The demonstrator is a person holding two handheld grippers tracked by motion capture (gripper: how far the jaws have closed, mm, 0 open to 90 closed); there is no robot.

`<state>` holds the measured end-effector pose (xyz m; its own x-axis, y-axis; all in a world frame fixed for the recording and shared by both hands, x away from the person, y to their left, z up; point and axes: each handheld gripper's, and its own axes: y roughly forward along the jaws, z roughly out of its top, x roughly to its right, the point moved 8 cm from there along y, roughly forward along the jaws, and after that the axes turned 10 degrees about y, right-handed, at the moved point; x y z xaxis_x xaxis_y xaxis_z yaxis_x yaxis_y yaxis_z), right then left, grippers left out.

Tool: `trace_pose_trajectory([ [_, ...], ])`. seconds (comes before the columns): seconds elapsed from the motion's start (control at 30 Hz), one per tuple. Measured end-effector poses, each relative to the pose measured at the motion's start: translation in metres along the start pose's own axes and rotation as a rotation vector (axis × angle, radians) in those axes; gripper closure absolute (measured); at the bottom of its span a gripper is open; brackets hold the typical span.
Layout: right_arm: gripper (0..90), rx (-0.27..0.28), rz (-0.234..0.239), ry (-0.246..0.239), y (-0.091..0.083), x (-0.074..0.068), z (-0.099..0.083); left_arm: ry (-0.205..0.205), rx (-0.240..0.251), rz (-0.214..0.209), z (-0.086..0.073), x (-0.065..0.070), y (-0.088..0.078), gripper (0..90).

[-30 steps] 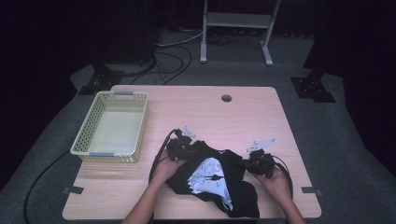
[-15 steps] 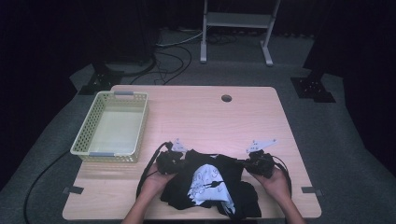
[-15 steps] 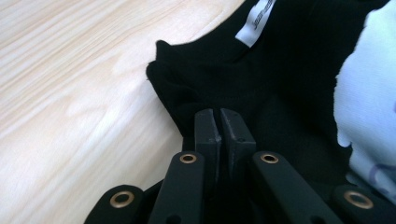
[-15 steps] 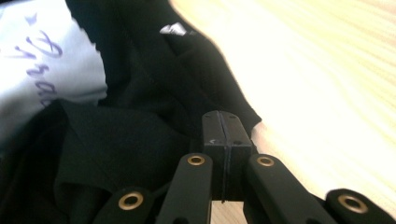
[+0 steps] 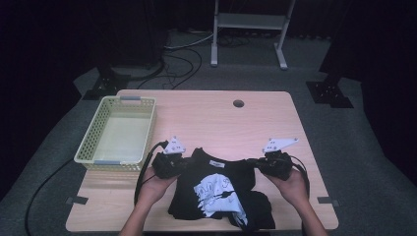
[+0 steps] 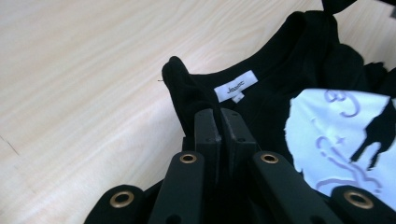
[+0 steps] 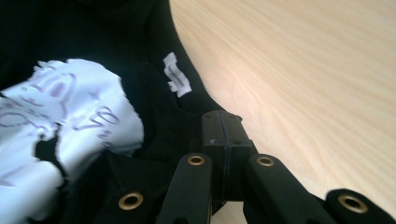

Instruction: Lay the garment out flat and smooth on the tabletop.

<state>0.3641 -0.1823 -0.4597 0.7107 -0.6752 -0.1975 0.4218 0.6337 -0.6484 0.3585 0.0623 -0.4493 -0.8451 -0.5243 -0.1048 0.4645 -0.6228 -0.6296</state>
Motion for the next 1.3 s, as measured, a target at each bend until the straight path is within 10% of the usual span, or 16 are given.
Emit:
trace_pose_trajectory([
  [0.23,90.0,0.022,0.027,-0.052,-0.013,-0.018,0.009,0.033,0.037,-0.022,0.009,0.007,-0.018,86.2],
  [0.67,90.0,0.04,0.11,-0.004,-0.034,-0.037,-0.024,0.043,0.058,-0.088,-0.004,0.029,-0.037,86.3],
  [0.83,90.0,0.063,0.077,-0.003,-0.026,-0.013,0.002,-0.012,0.16,0.016,0.028,-0.015,-0.023,86.6],
  [0.93,90.0,0.1,-0.032,-0.043,-0.02,0.034,0.079,-0.037,0.256,0.186,0.092,-0.081,-0.011,85.5],
  [0.97,90.0,0.139,-0.095,-0.035,-0.024,0.056,0.117,-0.06,0.25,0.311,0.126,-0.12,-0.009,73.6],
  [1.0,78.1,0.2,-0.238,-0.01,-0.039,0.088,0.17,-0.096,0.244,0.321,0.138,-0.135,-0.008,50.1],
  [1.1,63.7,0.323,-0.23,0.103,-0.064,0.105,0.217,-0.198,0.318,0.253,0.16,-0.156,-0.011,47.1],
  [1.3,60.1,0.147,-0.214,0.008,-0.032,0.091,0.164,-0.187,0.21,0.153,0.113,-0.134,0.022,39.6],
])
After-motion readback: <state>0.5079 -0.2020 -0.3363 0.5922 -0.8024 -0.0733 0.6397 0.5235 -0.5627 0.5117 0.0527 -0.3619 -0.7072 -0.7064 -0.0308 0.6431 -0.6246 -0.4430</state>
